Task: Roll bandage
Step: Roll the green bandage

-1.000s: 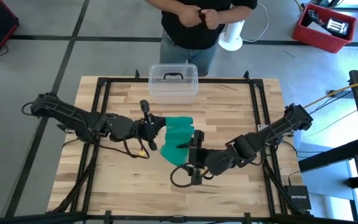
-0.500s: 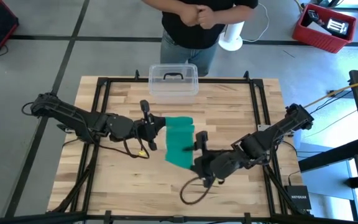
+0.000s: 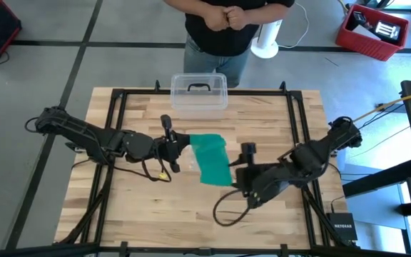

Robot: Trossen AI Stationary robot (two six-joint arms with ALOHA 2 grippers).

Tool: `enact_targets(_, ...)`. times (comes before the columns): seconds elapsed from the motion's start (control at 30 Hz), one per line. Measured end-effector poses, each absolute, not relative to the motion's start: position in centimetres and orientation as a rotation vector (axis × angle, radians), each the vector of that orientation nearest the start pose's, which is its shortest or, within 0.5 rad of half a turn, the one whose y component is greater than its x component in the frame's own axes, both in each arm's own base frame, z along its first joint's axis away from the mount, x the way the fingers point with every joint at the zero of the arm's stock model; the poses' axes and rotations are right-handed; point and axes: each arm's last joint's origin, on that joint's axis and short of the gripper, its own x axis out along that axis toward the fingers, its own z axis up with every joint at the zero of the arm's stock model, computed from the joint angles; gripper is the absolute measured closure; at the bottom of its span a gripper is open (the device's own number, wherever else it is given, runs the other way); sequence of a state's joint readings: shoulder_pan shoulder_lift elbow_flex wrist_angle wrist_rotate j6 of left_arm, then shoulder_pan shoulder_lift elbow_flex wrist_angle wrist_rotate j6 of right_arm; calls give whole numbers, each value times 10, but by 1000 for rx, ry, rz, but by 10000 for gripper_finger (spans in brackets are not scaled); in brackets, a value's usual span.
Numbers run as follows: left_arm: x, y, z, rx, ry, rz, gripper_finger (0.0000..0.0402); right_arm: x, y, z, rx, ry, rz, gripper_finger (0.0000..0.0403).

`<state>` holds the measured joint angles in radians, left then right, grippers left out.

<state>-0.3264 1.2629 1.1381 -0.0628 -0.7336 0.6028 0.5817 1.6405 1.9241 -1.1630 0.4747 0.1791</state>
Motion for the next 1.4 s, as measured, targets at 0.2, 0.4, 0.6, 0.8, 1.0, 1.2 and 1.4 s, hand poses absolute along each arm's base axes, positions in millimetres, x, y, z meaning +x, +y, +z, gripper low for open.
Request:
enact_targets(0.2,270,-71,368,693,282,347,396,256,154,446,-171,775,-7,139)
enact_targets(0.4,270,-71,369,714,272,356,396,261,152,434,-297,753,-133,139)
enact_targets(0.6,269,-79,378,774,207,351,396,261,150,396,-383,787,-225,139)
enact_targets(0.8,265,-91,378,807,194,305,396,249,139,342,-308,625,-251,139)
enact_targets(1.0,264,-93,377,802,193,296,396,255,120,302,-86,197,-198,139)
enact_targets(1.2,264,-94,377,794,192,292,396,272,101,286,7,-24,-114,139)
enact_targets(1.4,264,-94,377,795,193,290,396,290,95,292,22,-80,-30,139)
